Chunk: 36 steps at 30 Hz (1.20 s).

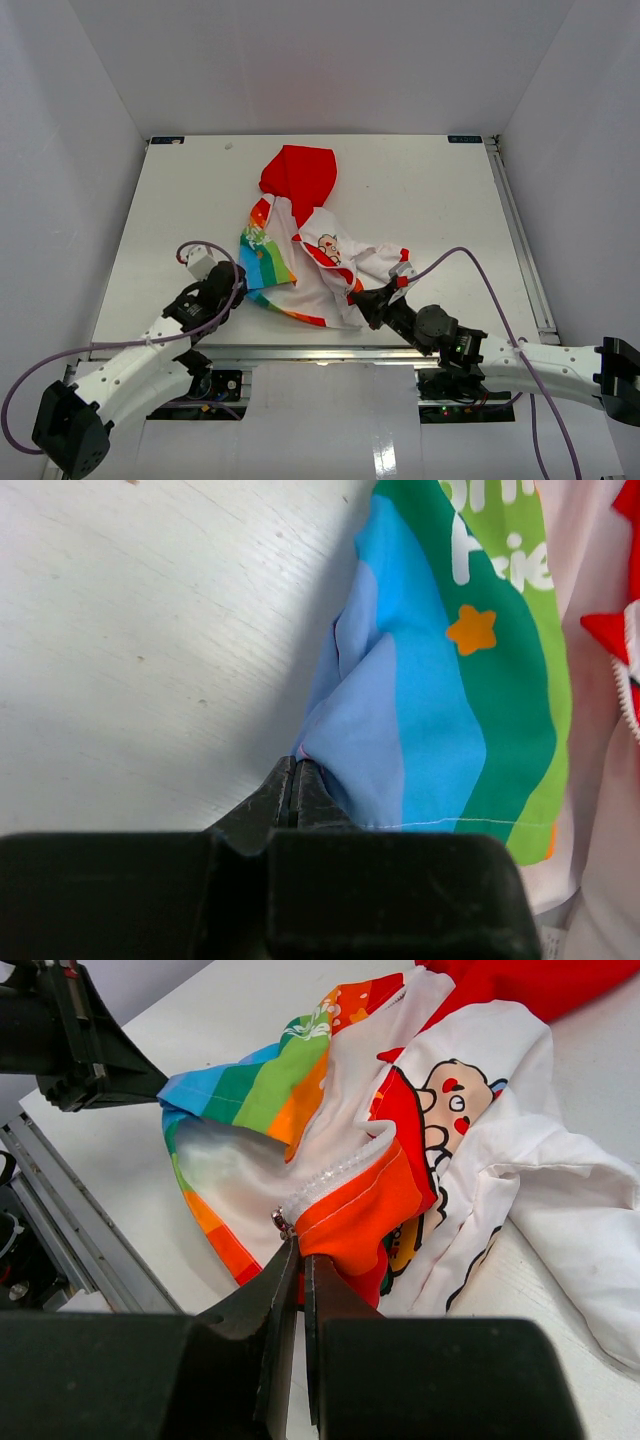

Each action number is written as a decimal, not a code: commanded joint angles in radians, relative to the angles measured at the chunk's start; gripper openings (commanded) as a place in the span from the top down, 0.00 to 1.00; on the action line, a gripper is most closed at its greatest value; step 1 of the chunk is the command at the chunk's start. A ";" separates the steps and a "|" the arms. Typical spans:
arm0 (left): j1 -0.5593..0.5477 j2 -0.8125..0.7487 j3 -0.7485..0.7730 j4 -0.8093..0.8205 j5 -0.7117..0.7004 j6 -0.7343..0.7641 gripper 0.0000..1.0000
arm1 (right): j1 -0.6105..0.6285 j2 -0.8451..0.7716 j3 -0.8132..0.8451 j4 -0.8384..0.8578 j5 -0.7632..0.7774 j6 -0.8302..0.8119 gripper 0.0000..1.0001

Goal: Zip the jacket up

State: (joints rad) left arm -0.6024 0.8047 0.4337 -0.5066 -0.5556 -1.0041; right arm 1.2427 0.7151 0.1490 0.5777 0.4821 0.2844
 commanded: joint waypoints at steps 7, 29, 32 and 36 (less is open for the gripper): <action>0.009 -0.218 -0.019 -0.083 -0.141 -0.047 0.25 | -0.011 -0.011 0.014 0.033 -0.005 0.010 0.92; -0.079 0.408 0.355 0.066 0.287 0.428 0.22 | -0.020 -0.001 0.009 0.033 -0.018 0.017 0.92; -0.079 0.441 0.352 0.079 0.286 0.430 0.21 | -0.020 -0.006 0.009 0.033 -0.020 0.015 0.92; -0.079 0.461 0.355 0.109 0.291 0.431 0.20 | -0.020 -0.007 0.011 0.033 -0.020 0.011 0.92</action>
State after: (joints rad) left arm -0.6773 1.2523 0.7547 -0.4369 -0.2803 -0.5867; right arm 1.2251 0.7240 0.1490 0.5741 0.4610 0.2989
